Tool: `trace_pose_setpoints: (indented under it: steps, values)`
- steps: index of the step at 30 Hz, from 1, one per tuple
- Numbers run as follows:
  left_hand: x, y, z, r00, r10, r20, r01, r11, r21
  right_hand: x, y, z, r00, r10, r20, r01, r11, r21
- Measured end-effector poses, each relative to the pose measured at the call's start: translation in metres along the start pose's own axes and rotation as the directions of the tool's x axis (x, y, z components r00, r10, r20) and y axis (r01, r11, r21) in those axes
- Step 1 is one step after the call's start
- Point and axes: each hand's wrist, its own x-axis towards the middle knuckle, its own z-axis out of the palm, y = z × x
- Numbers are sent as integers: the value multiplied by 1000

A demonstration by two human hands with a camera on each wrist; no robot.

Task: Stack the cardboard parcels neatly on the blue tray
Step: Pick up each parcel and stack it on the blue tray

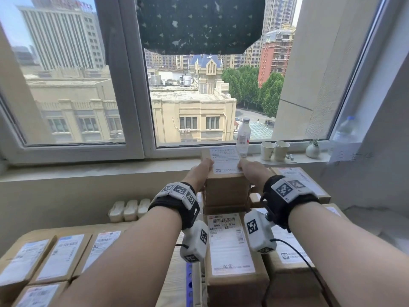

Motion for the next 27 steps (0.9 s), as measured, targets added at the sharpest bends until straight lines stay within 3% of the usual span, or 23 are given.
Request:
trace_pose_setpoints:
  steps: [11, 18, 27]
  values:
    - [-8, 4, 3, 999, -20, -26, 22, 998, 65, 4, 5, -2, 999, -33, 9, 33, 996, -77]
    - [-17, 8, 3, 998, -5, -65, 13, 992, 127, 0, 3, 1, 998, -54, -38, 54, 999, -6]
    - [-48, 13, -7, 985, 45, -164, -4, 971, 238, -34, 0, -9, 957, -263, -119, 232, 946, -227]
